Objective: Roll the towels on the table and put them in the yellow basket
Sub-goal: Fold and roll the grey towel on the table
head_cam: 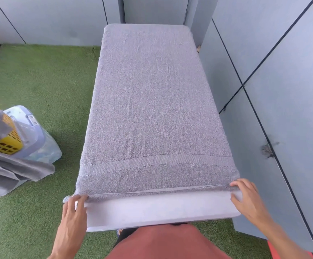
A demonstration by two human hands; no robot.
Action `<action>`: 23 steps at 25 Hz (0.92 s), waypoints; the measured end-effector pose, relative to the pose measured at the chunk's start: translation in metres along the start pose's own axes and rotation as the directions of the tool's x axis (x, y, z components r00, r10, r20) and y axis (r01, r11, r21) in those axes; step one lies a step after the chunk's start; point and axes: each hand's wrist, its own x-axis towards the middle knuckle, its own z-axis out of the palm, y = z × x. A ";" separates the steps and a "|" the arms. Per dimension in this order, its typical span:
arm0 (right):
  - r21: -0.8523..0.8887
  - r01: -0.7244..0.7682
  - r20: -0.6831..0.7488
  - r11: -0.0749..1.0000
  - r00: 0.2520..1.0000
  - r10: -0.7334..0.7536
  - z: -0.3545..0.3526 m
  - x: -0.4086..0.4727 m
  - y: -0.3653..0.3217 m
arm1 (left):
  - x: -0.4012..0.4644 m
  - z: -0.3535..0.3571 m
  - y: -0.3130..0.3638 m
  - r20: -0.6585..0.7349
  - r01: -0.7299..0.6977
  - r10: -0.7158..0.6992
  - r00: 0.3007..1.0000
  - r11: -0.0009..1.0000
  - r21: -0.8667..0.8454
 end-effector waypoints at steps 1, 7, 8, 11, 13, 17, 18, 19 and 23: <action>-0.013 0.013 -0.015 1.000 1.000 -0.013 0.000 0.004 0.001 | 0.003 -0.001 -0.002 0.007 0.014 -0.014 1.000 1.000 -0.003; -0.042 -0.001 -0.040 0.999 0.999 -0.001 0.004 0.021 0.002 | 0.026 -0.008 -0.006 0.020 0.007 -0.008 1.000 0.998 0.059; -0.047 -0.025 -0.047 0.999 0.999 0.023 0.004 0.019 0.003 | 0.026 -0.007 -0.005 0.008 0.016 -0.016 1.000 0.998 0.063; -0.097 -0.084 -0.106 0.992 0.992 0.074 0.004 0.015 0.002 | 0.023 -0.005 -0.001 -0.017 0.055 -0.054 0.998 0.997 0.045; -0.120 -0.081 -0.159 0.990 0.985 0.061 0.004 0.015 -0.005 | 0.023 -0.005 0.001 -0.025 0.066 -0.066 0.998 0.998 0.008; 0.140 -0.210 -0.139 0.968 0.963 0.229 0.008 0.013 -0.015 | 0.025 -0.001 0.005 -0.039 0.106 -0.108 0.993 0.993 -0.044; 0.211 -0.249 -0.113 0.945 0.954 0.276 0.007 0.013 -0.016 | 0.025 0.000 0.006 -0.044 0.107 -0.109 0.993 0.993 -0.048; 0.267 -0.292 -0.075 0.918 0.944 0.322 0.004 0.015 -0.016 | 0.025 0.001 0.007 -0.046 0.111 -0.114 0.992 0.993 -0.049; 0.144 -0.292 -0.071 0.945 0.950 0.305 -0.002 0.018 -0.014 | 0.024 0.001 0.004 -0.021 0.135 -0.136 0.990 0.989 -0.053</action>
